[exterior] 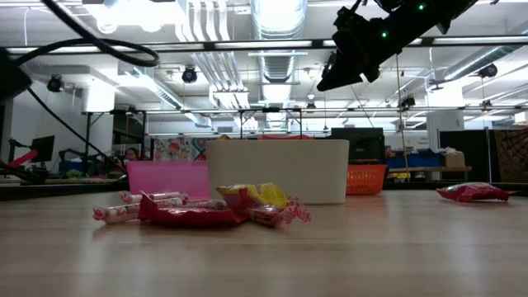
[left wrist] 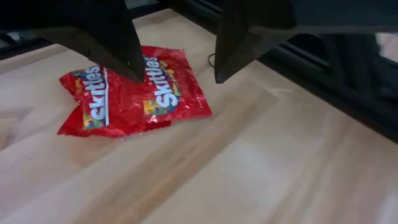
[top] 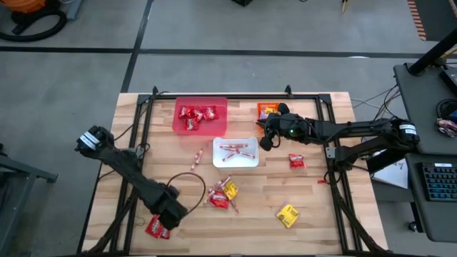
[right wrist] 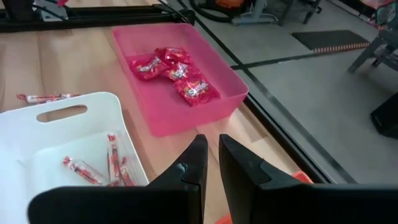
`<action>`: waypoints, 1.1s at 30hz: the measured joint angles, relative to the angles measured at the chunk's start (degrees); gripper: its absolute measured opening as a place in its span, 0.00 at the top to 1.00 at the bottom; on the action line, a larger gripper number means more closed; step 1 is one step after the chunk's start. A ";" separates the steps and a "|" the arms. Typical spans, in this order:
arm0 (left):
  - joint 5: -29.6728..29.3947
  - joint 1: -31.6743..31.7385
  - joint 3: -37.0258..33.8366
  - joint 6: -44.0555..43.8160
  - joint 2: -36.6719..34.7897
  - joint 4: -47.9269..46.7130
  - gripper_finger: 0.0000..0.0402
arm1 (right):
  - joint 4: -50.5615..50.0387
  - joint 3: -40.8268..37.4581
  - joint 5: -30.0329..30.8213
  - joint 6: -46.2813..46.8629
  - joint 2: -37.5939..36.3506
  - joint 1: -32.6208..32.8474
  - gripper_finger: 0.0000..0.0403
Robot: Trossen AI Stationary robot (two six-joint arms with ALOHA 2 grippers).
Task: Sort candy
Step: Put the red chocolate into the red bin
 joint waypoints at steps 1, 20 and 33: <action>0.39 -0.64 0.00 -0.64 0.70 0.98 0.55 | 0.22 0.00 -0.03 -0.41 0.00 0.00 0.91; -0.77 -4.83 0.10 -1.75 7.23 6.32 0.60 | 3.39 0.02 -0.09 -0.87 0.00 0.00 0.91; -3.80 -4.92 0.15 2.58 7.62 6.46 0.78 | 2.76 0.02 -0.27 -0.82 0.00 0.15 0.91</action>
